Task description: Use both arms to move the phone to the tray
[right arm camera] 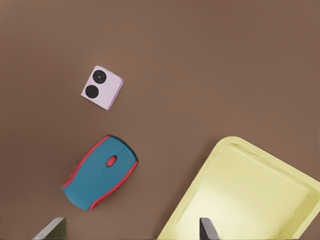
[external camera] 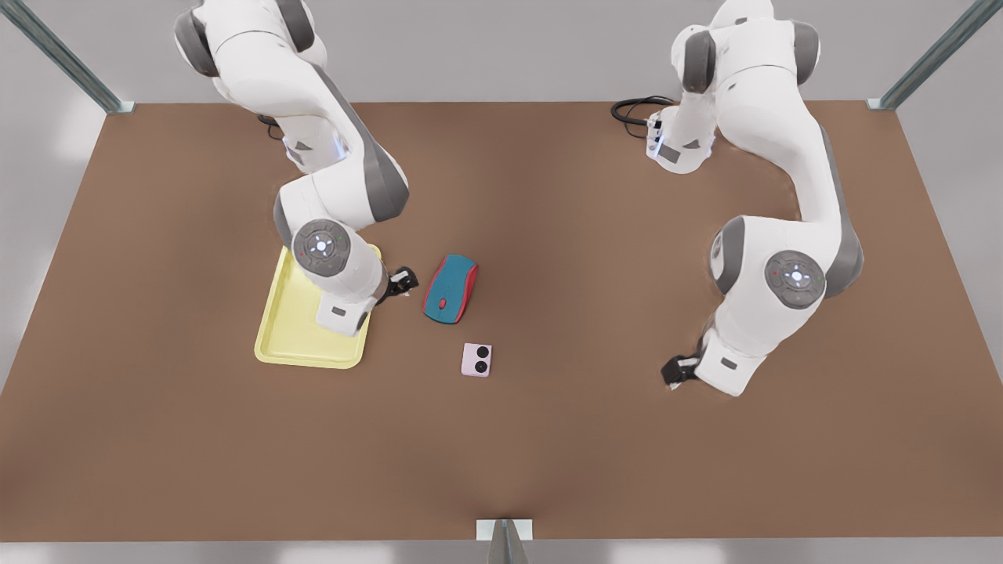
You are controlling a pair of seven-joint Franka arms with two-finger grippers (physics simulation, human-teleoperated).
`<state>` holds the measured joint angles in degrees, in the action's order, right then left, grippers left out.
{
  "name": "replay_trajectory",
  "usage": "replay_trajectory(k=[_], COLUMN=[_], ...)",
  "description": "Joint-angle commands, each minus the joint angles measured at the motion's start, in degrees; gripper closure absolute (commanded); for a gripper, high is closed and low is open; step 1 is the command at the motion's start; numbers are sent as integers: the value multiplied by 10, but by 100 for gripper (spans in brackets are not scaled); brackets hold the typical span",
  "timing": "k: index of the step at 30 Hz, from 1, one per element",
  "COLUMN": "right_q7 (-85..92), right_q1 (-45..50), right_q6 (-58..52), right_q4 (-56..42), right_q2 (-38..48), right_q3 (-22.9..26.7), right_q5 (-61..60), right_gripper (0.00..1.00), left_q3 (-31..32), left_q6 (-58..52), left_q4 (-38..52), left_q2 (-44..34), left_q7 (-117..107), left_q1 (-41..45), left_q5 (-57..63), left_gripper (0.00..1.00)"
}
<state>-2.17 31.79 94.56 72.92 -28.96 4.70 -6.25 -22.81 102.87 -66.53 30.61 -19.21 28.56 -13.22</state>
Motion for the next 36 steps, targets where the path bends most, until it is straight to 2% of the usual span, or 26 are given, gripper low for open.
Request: replay_trajectory(k=[1,2,4,7,8,10,16,36], right_q7=[-258,-264,-334,-362,-363,-406,-478,-423], right_q1=[18,23,47,67,71,78,71,74], right_q6=[93,100,99,126,145,196,244,292], right_q4=[-60,-99,-146,-149,-149,-147,-141,-122], right_q2=[-62,-101,-159,-199,-214,-233,-268,-318], right_q3=[0,2,6,11,12,8,5,3], right_q5=[-10,-10,-10,-6,-8,-8,-10,-1], right_gripper=[0,0,0,0,0,0,0,0], left_q3=[91,156,218,318,332,331,332,332], left_q6=[-181,-194,-193,-188,-187,-188,-193,-193], left_q4=[-9,-18,-49,-76,-76,-76,-71,-71], left_q2=[-56,-85,-129,-151,-150,-145,-143,-136], left_q7=[186,186,186,186,185,181,185,187], left_q1=[-77,-126,-179,-256,-267,-266,-265,-264], left_q5=[77,119,126,156,163,175,173,173], left_gripper=[0,0,0,0,0,0,0,0])
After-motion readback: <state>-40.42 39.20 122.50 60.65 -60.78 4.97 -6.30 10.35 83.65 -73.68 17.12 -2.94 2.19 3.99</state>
